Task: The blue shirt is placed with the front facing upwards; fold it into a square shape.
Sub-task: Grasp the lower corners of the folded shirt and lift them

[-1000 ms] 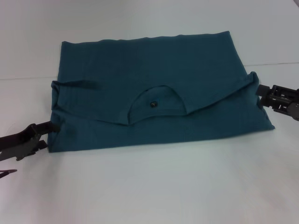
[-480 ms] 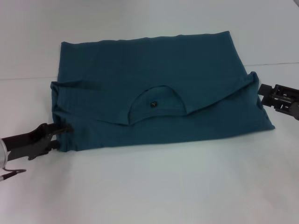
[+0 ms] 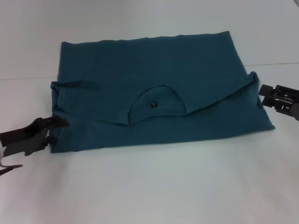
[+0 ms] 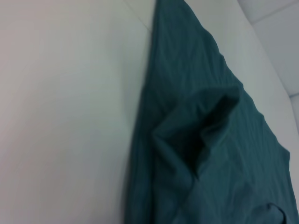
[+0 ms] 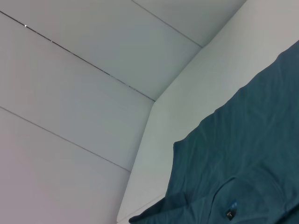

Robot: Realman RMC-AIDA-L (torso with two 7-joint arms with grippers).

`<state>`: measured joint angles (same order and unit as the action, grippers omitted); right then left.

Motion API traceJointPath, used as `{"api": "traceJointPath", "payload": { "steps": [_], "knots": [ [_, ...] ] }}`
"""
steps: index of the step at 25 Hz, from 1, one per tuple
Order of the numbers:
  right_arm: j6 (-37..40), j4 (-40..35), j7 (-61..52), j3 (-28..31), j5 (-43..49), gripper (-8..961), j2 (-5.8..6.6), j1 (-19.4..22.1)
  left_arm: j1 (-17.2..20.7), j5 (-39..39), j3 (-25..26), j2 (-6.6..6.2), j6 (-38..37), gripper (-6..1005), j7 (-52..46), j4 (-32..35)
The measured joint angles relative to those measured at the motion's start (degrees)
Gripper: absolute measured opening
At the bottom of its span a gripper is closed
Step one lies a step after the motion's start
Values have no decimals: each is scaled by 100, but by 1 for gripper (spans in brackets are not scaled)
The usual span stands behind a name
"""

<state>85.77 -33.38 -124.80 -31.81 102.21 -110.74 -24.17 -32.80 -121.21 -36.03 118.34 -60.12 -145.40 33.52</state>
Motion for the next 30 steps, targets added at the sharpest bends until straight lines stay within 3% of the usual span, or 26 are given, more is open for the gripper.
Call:
{"api": "traceJointPath", "payload": {
  "steps": [10,30],
  "knots": [
    [-19,7,0,29,2,625,5,-1,354,-5,142,25,-272,720,-457,212],
    [-26,8,0,61,0,625,0,-9,351,-63,93,31,-98,717,-750,40]
  ]
}}
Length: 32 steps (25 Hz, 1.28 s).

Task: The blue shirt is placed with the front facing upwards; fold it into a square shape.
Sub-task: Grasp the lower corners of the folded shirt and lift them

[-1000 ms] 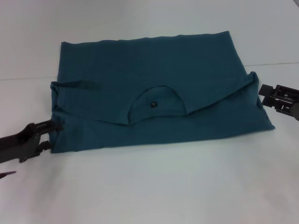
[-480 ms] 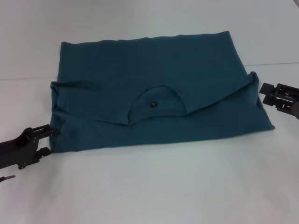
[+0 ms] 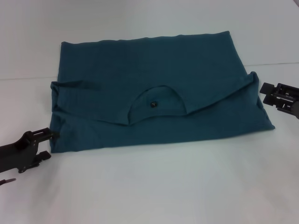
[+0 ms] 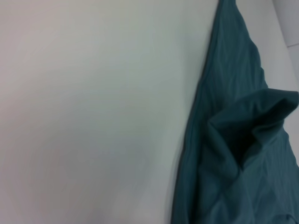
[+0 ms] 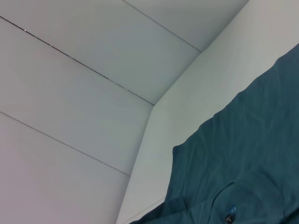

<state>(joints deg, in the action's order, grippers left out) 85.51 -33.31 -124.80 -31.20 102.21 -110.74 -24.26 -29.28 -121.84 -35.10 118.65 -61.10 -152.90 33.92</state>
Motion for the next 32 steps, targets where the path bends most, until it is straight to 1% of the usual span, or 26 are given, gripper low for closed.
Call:
{"api": "traceJointPath", "payload": {
  "steps": [15,21,28,32],
  "knots": [
    [-18,0,0,18,0,625,0,10,-199,-72,-13,-22,205,718,-3,-168],
    [17,0,-2,20,0,624,-8,6,-350,-55,7,-90,199,720,-177,-318],
    [16,0,-1,66,5,625,-16,10,-348,291,117,-106,72,719,-191,-290],
    [17,0,0,69,12,625,-18,9,-293,307,132,-128,14,719,-251,-282]
  ]
}}
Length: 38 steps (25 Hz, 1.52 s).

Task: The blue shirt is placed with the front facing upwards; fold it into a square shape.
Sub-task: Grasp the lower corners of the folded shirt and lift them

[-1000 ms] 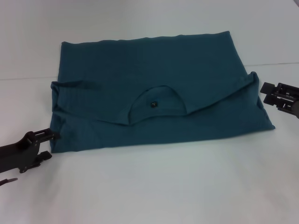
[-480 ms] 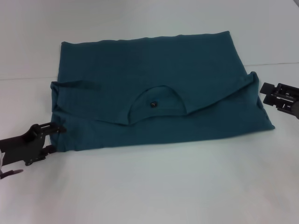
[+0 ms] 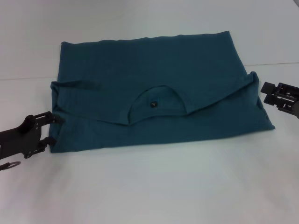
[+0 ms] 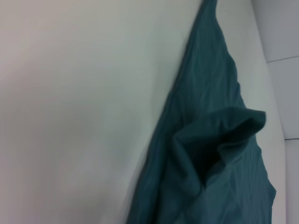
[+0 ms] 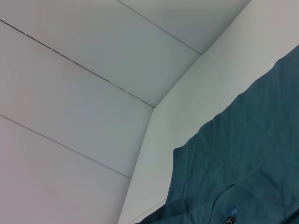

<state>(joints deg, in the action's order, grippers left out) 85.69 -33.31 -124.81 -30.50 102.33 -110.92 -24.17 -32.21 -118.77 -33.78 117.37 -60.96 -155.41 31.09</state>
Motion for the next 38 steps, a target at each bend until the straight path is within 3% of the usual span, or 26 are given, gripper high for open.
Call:
{"api": "traceJointPath", "payload": {
  "steps": [13,38],
  "knots": [
    [-3,4,0,1,-12,624,8,0,157,-286,355,-48,-324,720,-201,-8],
    [-36,76,2,65,-12,625,14,-16,54,-282,299,-45,217,720,-187,-436]
  ]
}}
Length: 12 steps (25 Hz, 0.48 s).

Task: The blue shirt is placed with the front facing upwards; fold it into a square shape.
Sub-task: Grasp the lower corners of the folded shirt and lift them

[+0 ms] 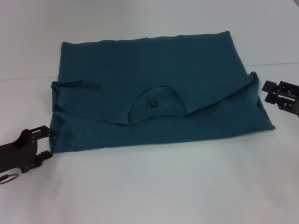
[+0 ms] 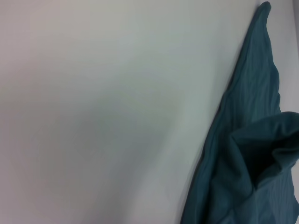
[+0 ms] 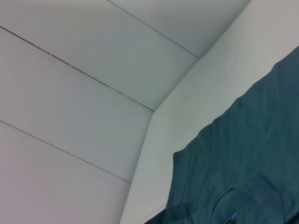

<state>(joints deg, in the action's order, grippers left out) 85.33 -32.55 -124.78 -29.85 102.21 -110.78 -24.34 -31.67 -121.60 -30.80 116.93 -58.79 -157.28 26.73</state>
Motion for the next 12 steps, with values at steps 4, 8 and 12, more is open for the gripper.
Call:
{"api": "traceJointPath", "payload": {
  "steps": [4,8,12],
  "knots": [
    [-7,3,0,6,0,625,2,-14,-62,-10,-4,-5,49,720,13,-38],
    [-8,4,0,6,0,625,4,-17,-131,-16,-8,-3,68,719,25,-45],
    [-14,4,0,6,0,625,4,-5,-192,-16,-8,11,68,719,37,-46]
  ]
}}
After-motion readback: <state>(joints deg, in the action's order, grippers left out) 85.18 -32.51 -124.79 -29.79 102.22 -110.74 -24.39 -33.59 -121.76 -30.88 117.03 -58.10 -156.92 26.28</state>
